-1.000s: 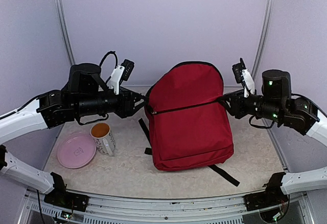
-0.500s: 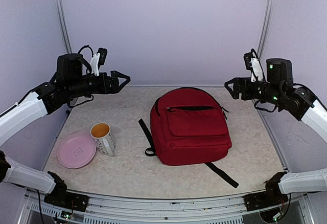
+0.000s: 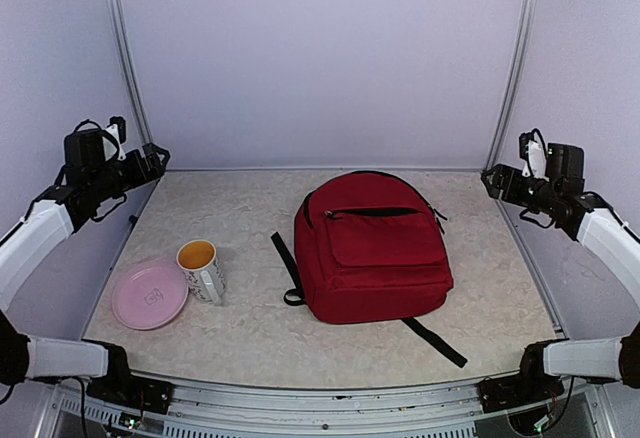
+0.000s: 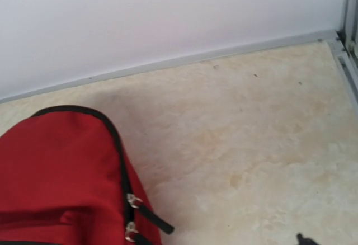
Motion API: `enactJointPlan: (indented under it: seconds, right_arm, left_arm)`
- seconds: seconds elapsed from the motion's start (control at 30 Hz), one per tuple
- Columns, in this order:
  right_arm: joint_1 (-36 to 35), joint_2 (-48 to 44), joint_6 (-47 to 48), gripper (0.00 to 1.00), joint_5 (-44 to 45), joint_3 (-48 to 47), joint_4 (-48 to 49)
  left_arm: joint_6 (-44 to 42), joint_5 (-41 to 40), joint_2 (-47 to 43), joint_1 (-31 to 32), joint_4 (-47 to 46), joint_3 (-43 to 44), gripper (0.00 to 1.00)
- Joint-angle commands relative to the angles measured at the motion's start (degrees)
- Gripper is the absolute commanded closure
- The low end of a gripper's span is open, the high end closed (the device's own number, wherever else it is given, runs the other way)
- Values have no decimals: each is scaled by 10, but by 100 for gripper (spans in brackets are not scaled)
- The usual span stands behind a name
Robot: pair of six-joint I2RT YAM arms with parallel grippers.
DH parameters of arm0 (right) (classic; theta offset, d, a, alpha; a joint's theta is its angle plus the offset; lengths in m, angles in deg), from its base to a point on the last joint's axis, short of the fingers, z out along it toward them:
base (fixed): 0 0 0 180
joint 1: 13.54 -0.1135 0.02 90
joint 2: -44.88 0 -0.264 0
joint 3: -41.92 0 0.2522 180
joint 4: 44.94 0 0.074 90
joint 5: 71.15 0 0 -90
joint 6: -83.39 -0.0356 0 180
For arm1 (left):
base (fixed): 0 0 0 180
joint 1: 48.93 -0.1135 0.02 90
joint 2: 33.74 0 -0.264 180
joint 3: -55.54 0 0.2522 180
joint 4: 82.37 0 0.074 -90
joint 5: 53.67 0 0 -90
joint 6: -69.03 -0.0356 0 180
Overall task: Pack the student bag
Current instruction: Reset both arms
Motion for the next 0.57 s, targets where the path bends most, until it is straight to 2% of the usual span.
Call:
enactJointPlan:
  seconds: [0.0, 0.17, 0.33, 0.53]
  right_arm:
    - [9, -6, -6, 0, 1, 39, 86]
    - [10, -19, -1, 0, 31, 99, 148]
    - [10, -41, -19, 0, 78, 180, 240]
    - [10, -82, 12, 0, 73, 248, 312]
  left_arm:
    - [0, -16, -27, -74, -60, -50, 1]
    - [-15, -51, -25, -105, -86, -82, 1]
    - [-18, -42, -9, -116, -97, -91, 1]
    - [-13, -55, -4, -128, -111, -111, 1]
